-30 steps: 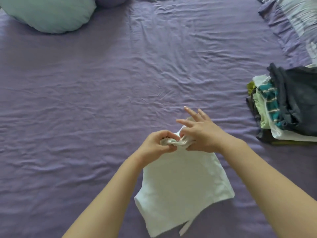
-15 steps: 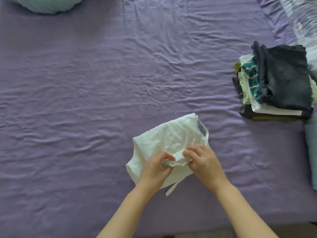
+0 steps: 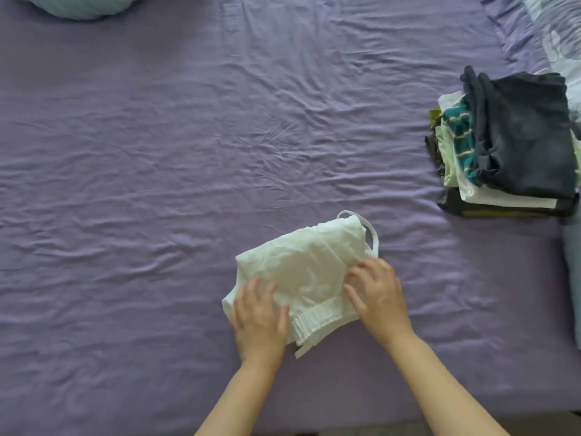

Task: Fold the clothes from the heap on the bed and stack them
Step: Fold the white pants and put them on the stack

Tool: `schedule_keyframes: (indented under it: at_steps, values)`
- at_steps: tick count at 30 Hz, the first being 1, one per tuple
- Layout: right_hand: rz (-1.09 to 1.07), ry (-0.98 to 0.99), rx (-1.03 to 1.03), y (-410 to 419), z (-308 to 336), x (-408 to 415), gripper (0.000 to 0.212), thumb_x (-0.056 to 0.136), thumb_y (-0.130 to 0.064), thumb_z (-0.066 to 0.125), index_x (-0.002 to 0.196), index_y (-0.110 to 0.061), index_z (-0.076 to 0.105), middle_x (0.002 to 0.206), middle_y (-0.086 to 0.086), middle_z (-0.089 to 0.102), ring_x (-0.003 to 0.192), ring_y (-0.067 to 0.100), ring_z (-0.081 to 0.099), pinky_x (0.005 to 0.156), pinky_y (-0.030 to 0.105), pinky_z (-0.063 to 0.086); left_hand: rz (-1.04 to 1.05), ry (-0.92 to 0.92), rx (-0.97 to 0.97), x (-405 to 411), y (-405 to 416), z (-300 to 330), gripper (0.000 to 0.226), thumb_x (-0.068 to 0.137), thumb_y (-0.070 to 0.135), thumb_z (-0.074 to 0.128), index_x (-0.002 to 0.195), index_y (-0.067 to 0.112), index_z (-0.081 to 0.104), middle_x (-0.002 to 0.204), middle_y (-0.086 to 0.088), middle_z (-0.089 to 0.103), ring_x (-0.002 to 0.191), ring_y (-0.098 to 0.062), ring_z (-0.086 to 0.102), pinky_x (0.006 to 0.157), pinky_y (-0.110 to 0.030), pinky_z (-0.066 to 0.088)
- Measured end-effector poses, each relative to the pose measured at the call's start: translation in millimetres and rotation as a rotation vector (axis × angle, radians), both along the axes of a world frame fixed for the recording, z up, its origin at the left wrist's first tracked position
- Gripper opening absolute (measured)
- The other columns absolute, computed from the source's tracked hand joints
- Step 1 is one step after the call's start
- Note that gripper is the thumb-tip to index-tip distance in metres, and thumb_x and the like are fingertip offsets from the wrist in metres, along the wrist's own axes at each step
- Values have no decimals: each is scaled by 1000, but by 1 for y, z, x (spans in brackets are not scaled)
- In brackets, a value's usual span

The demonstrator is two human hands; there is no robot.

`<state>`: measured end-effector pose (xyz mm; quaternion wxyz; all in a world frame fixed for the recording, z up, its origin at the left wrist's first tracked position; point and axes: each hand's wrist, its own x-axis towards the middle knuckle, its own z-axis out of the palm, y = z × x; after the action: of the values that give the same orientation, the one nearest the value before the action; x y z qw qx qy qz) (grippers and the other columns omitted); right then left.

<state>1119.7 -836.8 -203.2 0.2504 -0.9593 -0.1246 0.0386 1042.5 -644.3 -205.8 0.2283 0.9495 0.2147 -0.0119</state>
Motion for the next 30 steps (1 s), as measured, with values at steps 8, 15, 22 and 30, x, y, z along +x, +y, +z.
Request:
schedule_keyframes:
  at_steps: [8, 15, 22, 30]
  values:
    - [-340, 590, 50, 8, -26, 37, 120, 68, -57, 74, 150, -28, -7, 158, 6, 9, 143, 29, 12, 113, 47, 20, 840, 310, -658, 12, 20, -6, 119, 71, 39, 82, 152, 15, -2, 152, -14, 24, 142, -27, 18, 111, -45, 29]
    - [-548, 654, 271, 18, -20, 35, 85, 68, -33, 81, 135, -10, 34, 125, 9, 57, 113, 31, 55, 81, 35, 43, 980, 158, -1062, 13, 12, -7, 58, 73, 6, 80, 123, 5, 49, 115, -13, 63, 99, -31, 65, 90, -49, 53]
    - [-557, 570, 464, 12, 4, 15, 32, 75, -19, 77, 98, -20, 56, 93, -2, 63, 89, 23, 61, 72, 33, 45, 756, 57, -1078, 10, 19, 20, 34, 80, -1, 68, 110, 11, 59, 100, -7, 69, 89, -26, 68, 77, -40, 56]
    - [-671, 394, 505, -24, 74, -14, 34, 74, -23, 78, 102, -21, 59, 88, -3, 63, 83, 21, 60, 69, 31, 42, 481, 54, -1143, 13, 4, 82, 30, 80, -1, 69, 106, 12, 60, 97, -4, 70, 86, -23, 69, 69, -32, 55]
